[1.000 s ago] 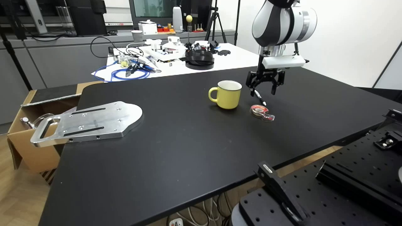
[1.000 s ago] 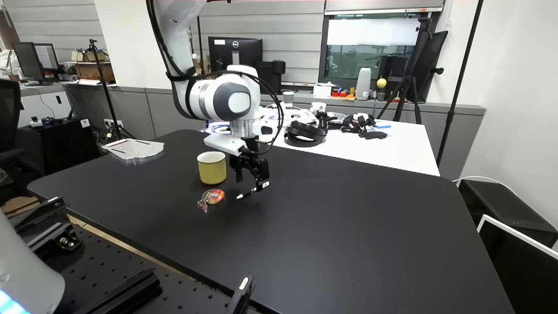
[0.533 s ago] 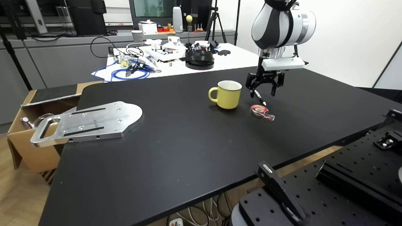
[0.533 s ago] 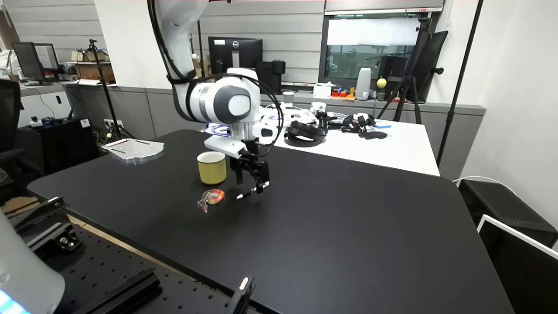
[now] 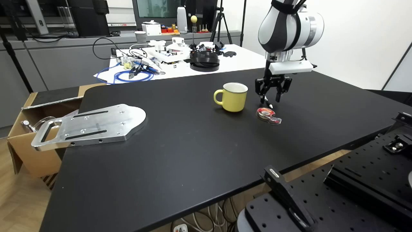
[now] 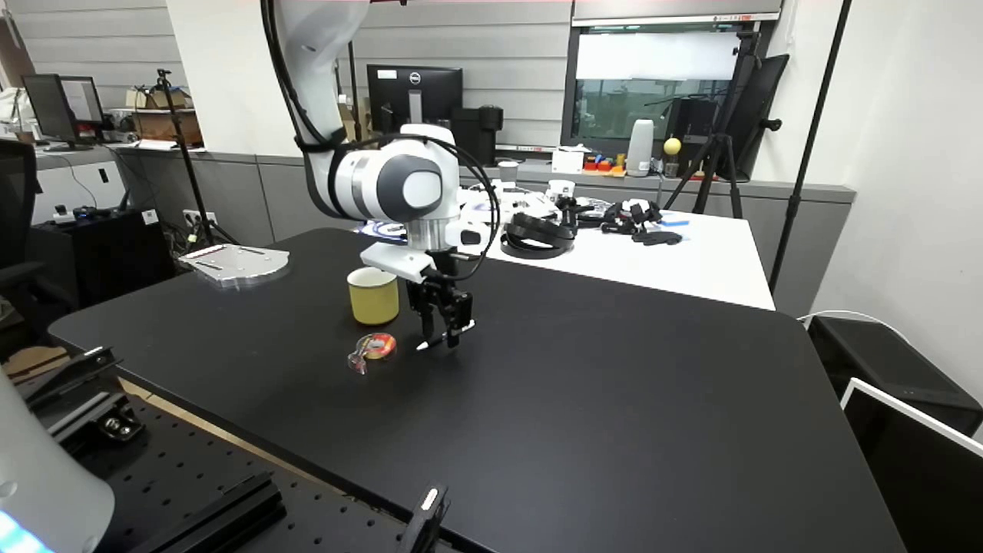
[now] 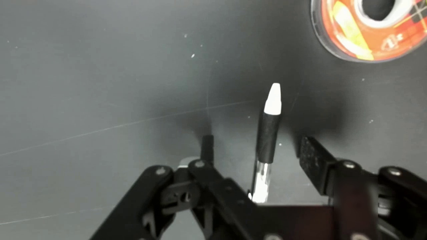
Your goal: Pick up the pen and put it in the cup
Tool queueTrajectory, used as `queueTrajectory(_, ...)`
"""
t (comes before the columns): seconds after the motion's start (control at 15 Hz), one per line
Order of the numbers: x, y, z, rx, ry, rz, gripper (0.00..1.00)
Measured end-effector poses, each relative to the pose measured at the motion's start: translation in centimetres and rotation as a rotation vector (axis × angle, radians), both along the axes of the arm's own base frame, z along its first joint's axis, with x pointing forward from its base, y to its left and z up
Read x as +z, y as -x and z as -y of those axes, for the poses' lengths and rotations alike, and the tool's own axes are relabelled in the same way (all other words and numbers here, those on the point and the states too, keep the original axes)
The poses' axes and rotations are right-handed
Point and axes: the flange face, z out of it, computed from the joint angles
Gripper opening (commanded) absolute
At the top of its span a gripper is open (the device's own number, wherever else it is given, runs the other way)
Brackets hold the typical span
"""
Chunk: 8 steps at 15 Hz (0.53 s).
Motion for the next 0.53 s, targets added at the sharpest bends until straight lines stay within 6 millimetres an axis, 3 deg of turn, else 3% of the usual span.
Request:
queueTrajectory(0.07, -0.09, 0.04, 0.04, -0.001, 0.001, -0.002, 0.50)
queueTrajectory(0.2, -0.31, 0.13, 0.11, -0.002, 0.003, -0.006, 0.53)
queueTrajectory(0.53, -0.28, -0.10, -0.26, 0.006, 0.008, -0.001, 0.18)
